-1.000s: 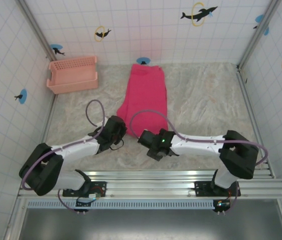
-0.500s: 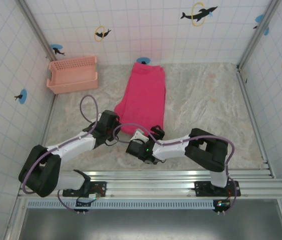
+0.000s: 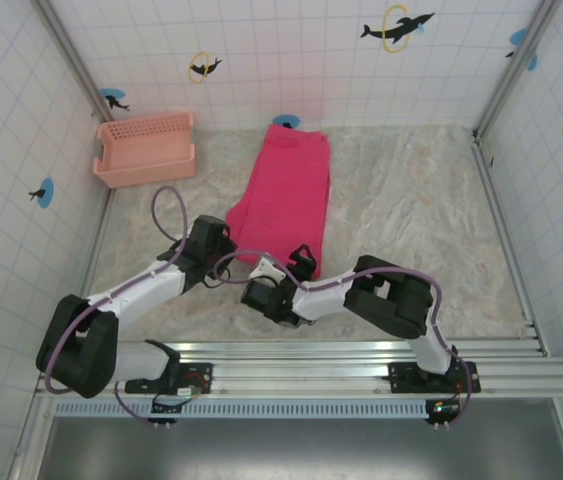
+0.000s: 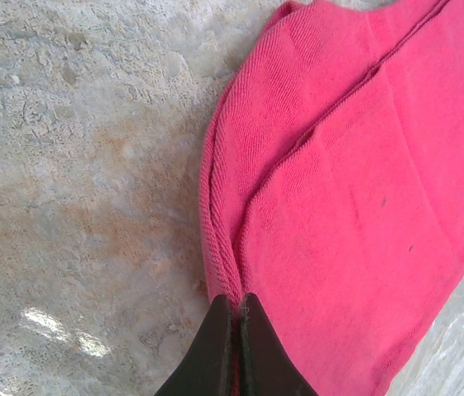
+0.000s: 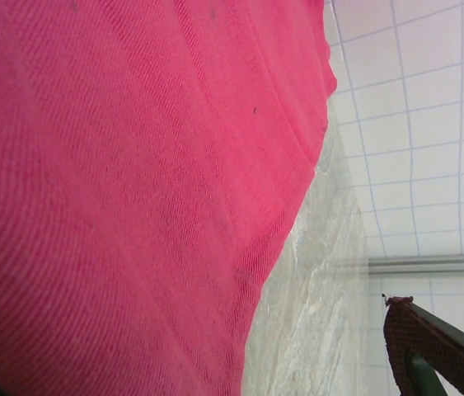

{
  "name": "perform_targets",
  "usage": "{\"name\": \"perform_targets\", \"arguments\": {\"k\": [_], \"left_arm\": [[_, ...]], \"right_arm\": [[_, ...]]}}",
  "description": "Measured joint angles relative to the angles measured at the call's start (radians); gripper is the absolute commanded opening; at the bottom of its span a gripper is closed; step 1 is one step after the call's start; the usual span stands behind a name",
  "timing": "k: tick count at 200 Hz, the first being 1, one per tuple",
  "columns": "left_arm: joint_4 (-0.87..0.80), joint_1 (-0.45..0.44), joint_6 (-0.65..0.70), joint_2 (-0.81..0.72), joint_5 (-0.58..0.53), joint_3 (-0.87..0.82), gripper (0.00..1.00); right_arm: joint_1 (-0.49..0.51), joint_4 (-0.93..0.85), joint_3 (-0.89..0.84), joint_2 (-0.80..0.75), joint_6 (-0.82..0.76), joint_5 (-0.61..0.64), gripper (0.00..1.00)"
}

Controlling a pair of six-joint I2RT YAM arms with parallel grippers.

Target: Roll up the long pants

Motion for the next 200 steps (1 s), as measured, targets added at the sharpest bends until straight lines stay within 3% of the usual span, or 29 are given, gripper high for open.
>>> {"name": "perform_targets", "arguments": {"k": [39, 71, 76, 104, 134, 161, 172, 175, 179, 189, 195, 200], "left_arm": [[-0.024, 0.037, 0.026, -0.004, 0.025, 0.0, 0.0], [-0.044, 0.074, 0.048, -0.028, 0.044, 0.0, 0.0], [-0.045, 0.08, 0.05, -0.033, 0.046, -0.001, 0.0], [-0.051, 0.11, 0.067, -0.054, 0.058, -0.001, 0.0], [-0.051, 0.128, 0.079, -0.055, 0.078, -0.004, 0.0], [-0.055, 0.151, 0.095, -0.055, 0.108, -0.006, 0.0], [-0.057, 0.164, 0.105, -0.055, 0.119, -0.006, 0.0], [-0.058, 0.167, 0.106, -0.055, 0.124, -0.006, 0.08], [-0.058, 0.172, 0.112, -0.055, 0.13, -0.006, 0.25], [-0.059, 0.183, 0.13, -0.055, 0.137, -0.006, 0.76], [-0.063, 0.192, 0.143, -0.057, 0.128, -0.005, 0.95], [-0.069, 0.205, 0.156, -0.061, 0.119, -0.005, 0.97]], "right_arm": [[-0.027, 0.031, 0.012, 0.016, -0.015, -0.004, 0.9], [-0.052, 0.056, 0.015, 0.026, -0.015, -0.023, 0.81], [-0.054, 0.056, 0.019, 0.029, -0.017, -0.021, 0.76], [-0.056, 0.078, 0.037, 0.076, -0.023, -0.028, 0.25], [-0.065, 0.066, 0.048, 0.084, -0.042, -0.074, 0.2], [-0.067, 0.063, 0.05, 0.079, -0.059, -0.081, 0.0], [-0.07, 0.063, 0.049, 0.075, -0.068, -0.098, 0.0], [-0.07, 0.062, 0.05, 0.075, -0.069, -0.103, 0.0], [-0.07, 0.062, 0.05, 0.074, -0.073, -0.105, 0.0], [-0.072, 0.059, 0.05, 0.071, -0.081, -0.123, 0.0], [-0.075, 0.056, 0.051, 0.066, -0.084, -0.143, 0.0], [-0.079, 0.053, 0.052, 0.06, -0.086, -0.163, 0.0]]}}
